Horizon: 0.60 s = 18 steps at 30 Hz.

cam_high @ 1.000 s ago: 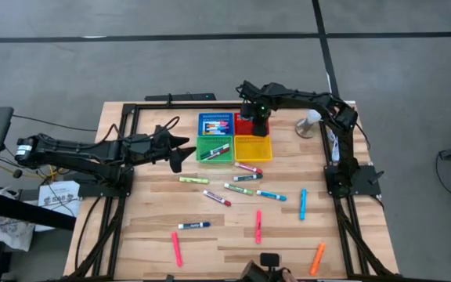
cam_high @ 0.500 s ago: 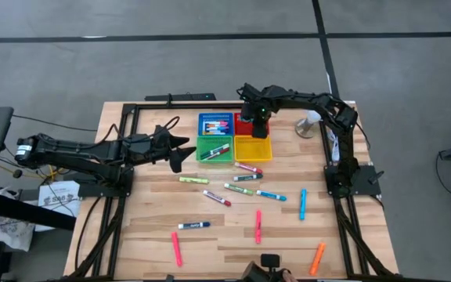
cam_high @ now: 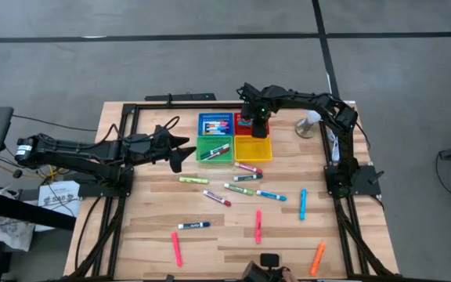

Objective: Pick & Place Markers
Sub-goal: Put the left large light blue highlighter into the red bin, then put the large light green highlighter into the red bin

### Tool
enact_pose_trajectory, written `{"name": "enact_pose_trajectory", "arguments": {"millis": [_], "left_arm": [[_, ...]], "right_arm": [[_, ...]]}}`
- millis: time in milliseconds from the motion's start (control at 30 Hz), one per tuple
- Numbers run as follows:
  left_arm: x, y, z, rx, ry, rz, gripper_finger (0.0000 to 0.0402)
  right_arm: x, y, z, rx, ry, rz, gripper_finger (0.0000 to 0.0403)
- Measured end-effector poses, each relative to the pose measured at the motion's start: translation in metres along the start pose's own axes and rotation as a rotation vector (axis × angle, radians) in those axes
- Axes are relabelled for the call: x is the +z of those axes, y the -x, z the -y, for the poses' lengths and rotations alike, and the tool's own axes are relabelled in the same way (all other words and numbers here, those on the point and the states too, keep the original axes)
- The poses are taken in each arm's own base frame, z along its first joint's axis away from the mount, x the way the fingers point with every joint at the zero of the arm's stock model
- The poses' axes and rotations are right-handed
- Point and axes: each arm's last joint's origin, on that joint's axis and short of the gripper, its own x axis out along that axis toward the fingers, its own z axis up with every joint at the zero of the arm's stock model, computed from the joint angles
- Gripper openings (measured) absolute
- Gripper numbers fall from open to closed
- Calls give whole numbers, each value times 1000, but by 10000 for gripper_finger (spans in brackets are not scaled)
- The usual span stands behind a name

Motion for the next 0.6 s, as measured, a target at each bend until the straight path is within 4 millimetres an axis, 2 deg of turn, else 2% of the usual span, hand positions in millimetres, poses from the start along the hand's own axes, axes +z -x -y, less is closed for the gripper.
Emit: {"name": "enact_pose_trajectory", "arguments": {"millis": [167,267,367,433,600], "left_arm": [[0,0,0,0,0,0,263],[0,0,0,0,1,0,263],[0,0,0,-13,0,-7,263],[0,0,1,-30,0,-16,263],[-2,0,3,-88,-3,-50,263]], "right_arm": [[1,0,0,-5,-1,8,108],[1,9,0,-10,-39,17,108],[2,27,-1,25,-104,54,108],[2,43,-3,102,-142,138,108],[0,97,-13,303,-180,403,109]]}}
